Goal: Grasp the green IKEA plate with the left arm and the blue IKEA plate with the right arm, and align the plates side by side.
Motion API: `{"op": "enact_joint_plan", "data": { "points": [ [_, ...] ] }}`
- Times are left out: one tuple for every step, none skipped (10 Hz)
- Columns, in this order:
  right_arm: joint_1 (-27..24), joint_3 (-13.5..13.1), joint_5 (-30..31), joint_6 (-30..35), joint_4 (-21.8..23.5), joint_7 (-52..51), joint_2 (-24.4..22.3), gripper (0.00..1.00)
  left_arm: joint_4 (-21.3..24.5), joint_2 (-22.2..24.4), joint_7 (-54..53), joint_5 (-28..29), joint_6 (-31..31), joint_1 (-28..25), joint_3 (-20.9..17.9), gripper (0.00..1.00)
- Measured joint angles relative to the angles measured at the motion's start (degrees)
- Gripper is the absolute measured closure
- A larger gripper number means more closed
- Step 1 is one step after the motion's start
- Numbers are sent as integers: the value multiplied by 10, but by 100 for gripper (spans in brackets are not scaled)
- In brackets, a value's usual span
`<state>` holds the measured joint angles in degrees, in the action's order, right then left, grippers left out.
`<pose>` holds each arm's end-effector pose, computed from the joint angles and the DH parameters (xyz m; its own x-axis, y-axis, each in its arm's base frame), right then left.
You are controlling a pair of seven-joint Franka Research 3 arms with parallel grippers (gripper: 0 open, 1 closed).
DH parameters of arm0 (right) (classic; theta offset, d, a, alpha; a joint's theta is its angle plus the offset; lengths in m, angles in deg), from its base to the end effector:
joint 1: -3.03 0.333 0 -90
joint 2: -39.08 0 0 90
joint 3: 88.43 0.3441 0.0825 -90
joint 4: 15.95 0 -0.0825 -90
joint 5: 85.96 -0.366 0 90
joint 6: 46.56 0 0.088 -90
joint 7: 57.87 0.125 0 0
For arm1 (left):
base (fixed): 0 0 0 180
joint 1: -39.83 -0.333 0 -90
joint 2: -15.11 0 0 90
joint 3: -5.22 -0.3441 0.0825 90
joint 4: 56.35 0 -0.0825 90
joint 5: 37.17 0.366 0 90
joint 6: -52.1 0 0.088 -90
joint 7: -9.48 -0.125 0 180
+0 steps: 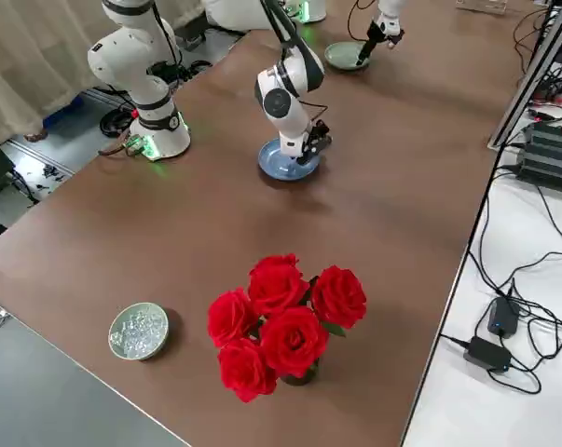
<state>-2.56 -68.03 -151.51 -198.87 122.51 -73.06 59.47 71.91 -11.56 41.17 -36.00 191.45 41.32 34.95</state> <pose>0.4584 0.1110 0.1854 0.8491 -0.4542 -0.2697 -0.5274 -0.7003 -0.4811 0.4398 -0.2748 0.1942 0.9575 0.0024 -0.2883 0.0243 -0.9971 0.0725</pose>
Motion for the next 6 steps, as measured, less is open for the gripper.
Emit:
{"op": "enact_joint_plan", "data": {
  "points": [
    [2,0,-12,0,-11,0,9,4,-6,-4,0,0,0,0,0,0],
    [9,0,-29,0,-27,0,22,4,-12,-8,0,0,0,0,0,0],
    [21,0,-47,-2,-44,-1,35,4,-18,-11,0,0,0,0,-1,0],
    [39,0,-69,-11,-59,-1,45,4,-24,-15,0,0,0,0,-4,0],
    [62,0,-96,-21,-73,-2,51,4,-30,-18,0,0,0,0,-6,0],
    [86,0,-115,-26,-88,-1,59,5,-37,-21,0,0,0,0,-7,0]
  ]
}}
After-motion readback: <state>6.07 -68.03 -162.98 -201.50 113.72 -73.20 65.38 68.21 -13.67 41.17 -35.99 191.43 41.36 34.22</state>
